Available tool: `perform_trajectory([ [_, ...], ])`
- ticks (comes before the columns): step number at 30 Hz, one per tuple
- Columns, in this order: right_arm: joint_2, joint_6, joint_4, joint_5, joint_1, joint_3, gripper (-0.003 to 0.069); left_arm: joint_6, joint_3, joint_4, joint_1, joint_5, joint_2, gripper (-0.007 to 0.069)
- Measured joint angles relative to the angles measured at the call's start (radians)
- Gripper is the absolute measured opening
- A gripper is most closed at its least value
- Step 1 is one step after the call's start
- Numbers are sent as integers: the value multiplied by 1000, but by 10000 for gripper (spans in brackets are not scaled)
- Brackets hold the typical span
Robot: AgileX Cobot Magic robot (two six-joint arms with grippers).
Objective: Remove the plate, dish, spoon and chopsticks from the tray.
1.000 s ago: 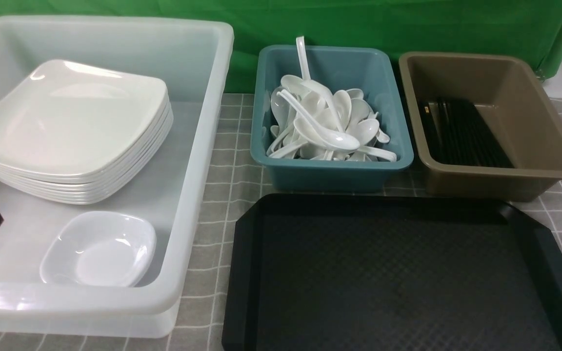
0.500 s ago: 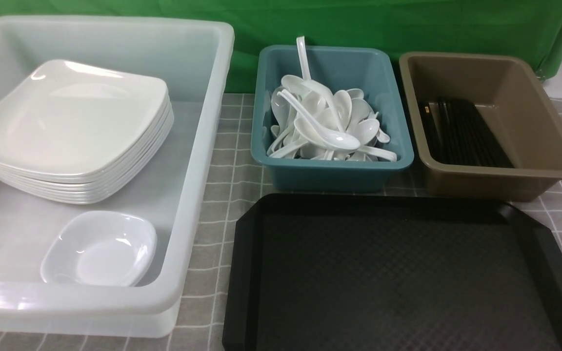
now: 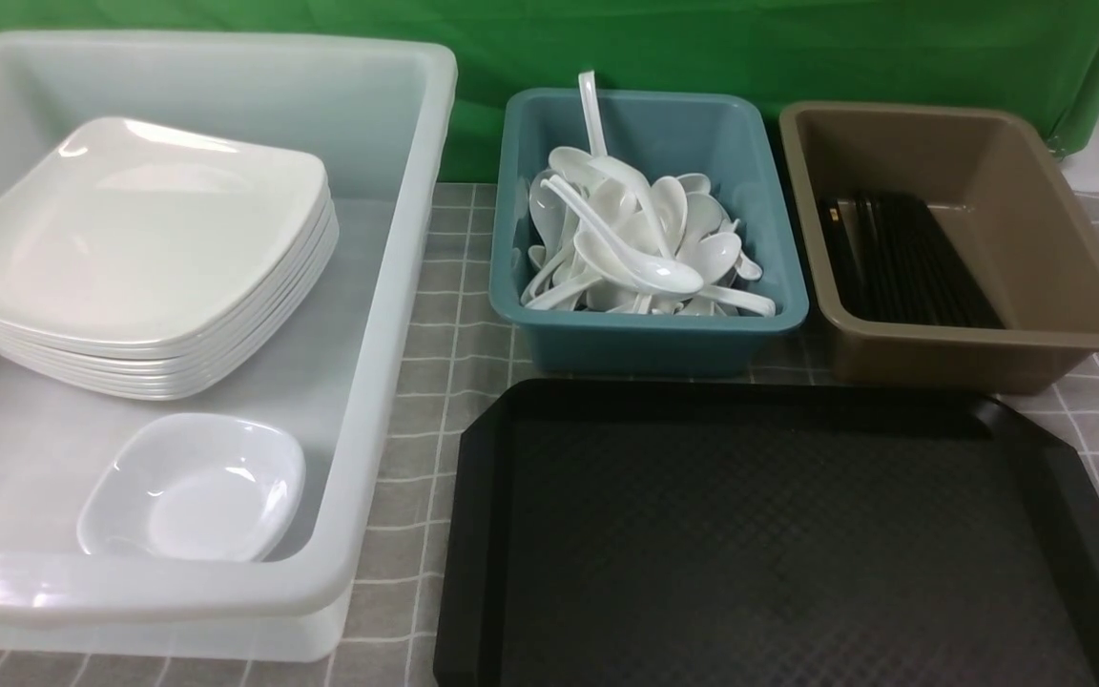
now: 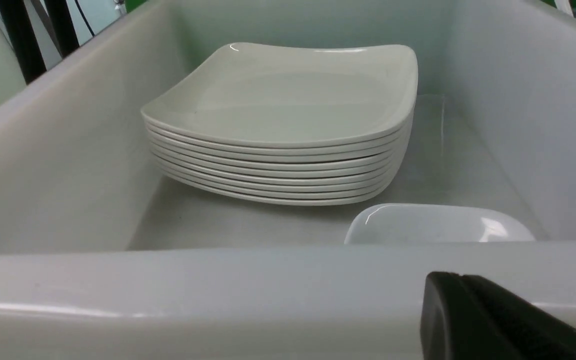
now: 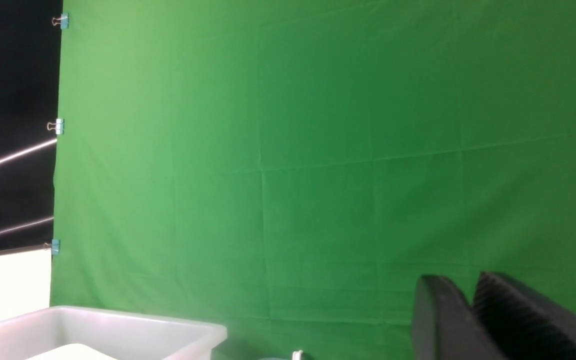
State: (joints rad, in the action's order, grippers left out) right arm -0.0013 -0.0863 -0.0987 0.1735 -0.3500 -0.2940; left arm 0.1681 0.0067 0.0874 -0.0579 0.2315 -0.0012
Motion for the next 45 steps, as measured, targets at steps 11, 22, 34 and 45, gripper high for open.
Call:
perform_trajectory([
  [11,0,1,0,0,0,0,169,-4,0,-32,0,-2,0,6],
  [22,0,1,0,0,0,0,202,-5,0,-32,84,-9,0,16],
  [34,0,12,0,0,0,0,227,-7,0,-32,84,-9,0,20],
  [45,0,15,0,0,0,0,235,-7,0,-32,84,-9,0,20],
])
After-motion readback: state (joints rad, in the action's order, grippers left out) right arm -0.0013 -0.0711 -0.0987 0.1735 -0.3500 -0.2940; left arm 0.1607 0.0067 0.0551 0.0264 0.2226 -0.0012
